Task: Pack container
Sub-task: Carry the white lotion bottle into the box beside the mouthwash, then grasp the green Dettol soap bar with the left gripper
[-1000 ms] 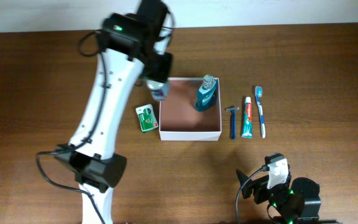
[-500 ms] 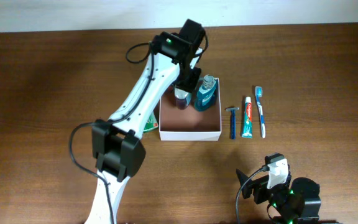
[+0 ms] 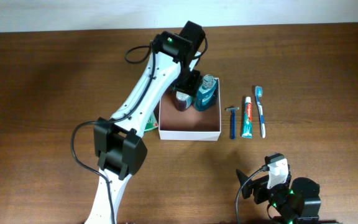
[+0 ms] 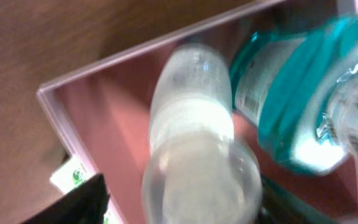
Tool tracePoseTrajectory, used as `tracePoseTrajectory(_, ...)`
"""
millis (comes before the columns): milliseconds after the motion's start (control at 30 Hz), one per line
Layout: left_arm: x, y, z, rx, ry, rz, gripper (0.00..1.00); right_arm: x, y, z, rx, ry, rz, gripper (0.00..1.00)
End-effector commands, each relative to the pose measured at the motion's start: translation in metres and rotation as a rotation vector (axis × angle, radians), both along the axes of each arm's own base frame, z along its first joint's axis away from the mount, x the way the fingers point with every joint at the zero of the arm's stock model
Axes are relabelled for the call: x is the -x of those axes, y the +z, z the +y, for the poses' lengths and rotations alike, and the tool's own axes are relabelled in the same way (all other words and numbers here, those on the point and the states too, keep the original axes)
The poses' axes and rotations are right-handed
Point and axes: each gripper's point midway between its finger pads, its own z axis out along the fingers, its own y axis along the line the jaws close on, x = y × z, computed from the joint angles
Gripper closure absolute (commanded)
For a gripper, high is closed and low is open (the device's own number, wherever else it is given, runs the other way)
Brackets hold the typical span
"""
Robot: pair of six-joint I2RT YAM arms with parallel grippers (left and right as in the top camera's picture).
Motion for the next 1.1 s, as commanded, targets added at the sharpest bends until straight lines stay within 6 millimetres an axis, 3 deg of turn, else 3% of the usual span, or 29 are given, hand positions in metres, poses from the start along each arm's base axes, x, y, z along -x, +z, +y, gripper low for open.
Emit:
tracePoseTrajectory(0,-0.006,0.044,0.016,0.035,0.035,-0.062,0.36,0.001,0.000,0.003,-0.013,0.011,-0.003,0.01)
tracePoseTrajectory(133,-0.003,0.091,0.041,0.075,0.078,-0.113,0.38,0.001,0.000,0.003,-0.013,0.011,-0.003,0.01)
tracePoseTrajectory(333,0.007,0.141,0.076,0.097,0.131,-0.210,0.38,0.001,0.000,0.003,-0.013,0.011,-0.003,0.01)
tracePoseTrajectory(500,0.027,0.153,0.130,-0.016,0.223,-0.227,0.37,0.001,0.000,0.003,-0.013,0.011,-0.003,0.01)
tracePoseTrajectory(600,0.038,0.131,0.154,-0.042,0.335,-0.138,0.29,0.001,0.000,0.003,-0.013,0.011,-0.003,0.01)
tracePoseTrajectory(700,0.034,0.087,0.165,-0.064,0.463,-0.047,0.25,0.001,0.000,0.003,-0.013,0.011,-0.003,0.01)
tracePoseTrajectory(900,0.022,-0.009,0.142,0.043,0.560,0.050,0.25,0.001,0.000,0.003,-0.013,0.011,-0.003,0.01)
tracePoseTrajectory(1067,0.023,-0.063,0.133,0.101,0.595,0.069,0.25,0.001,0.000,0.003,-0.013,0.011,-0.003,0.01)
